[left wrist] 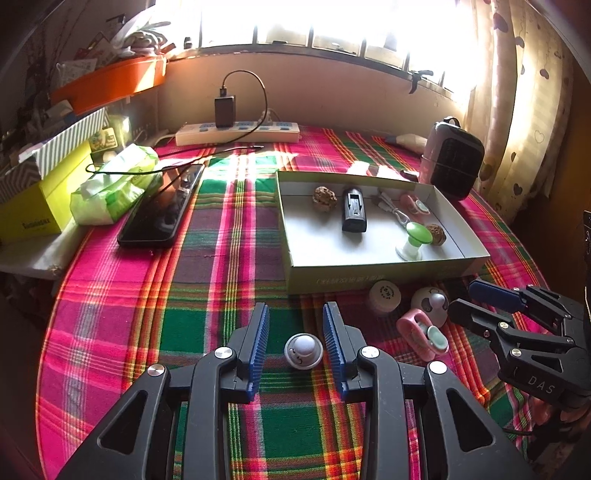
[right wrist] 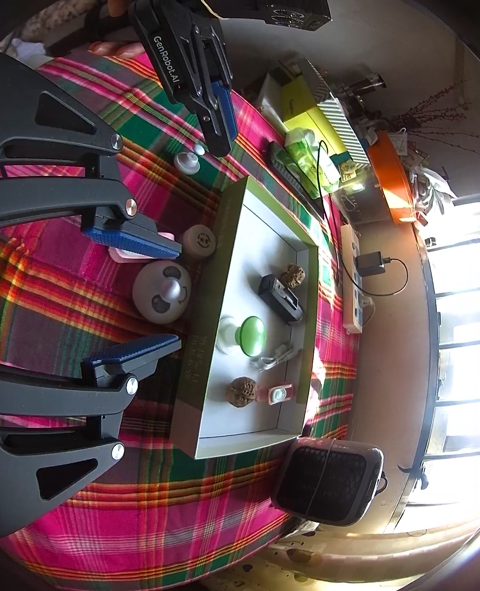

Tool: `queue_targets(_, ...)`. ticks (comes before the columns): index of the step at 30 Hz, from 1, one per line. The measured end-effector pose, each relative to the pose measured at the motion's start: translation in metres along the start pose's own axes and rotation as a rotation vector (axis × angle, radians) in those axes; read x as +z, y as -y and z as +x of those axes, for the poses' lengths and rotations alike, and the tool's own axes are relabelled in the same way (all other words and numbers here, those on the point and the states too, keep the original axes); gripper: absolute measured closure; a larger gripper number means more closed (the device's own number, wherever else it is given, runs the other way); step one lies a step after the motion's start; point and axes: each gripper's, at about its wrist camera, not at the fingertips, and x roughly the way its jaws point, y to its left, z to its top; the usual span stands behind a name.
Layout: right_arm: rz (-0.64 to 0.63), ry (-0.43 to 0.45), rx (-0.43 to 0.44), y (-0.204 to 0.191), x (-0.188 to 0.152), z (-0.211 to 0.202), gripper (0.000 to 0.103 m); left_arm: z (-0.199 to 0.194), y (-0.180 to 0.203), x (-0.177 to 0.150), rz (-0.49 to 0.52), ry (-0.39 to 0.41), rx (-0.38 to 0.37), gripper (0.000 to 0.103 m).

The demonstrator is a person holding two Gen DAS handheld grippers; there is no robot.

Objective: Organize objects

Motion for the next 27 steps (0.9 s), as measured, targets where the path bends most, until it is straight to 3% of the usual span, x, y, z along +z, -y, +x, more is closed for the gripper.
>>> queue_targets(10, -0.051, -0.033, 0.035, -0.016, -0.012, 0.007, 0.059, 0.007, -0.013, -0.019, -0.027, -0.060, -0.026, 0.068)
queue_targets(16, -0.063, -0.052, 0.048, -0.020, -0.014, 0.013, 0.059, 0.013, -0.005, -0.021, -0.006, -0.077, -0.059, 0.068)
queue_targets(27, -0.076, -0.077, 0.069, -0.024, -0.014, 0.023, 0.059, 0.025, -0.005, -0.019, -0.012, -0.097, -0.053, 0.068)
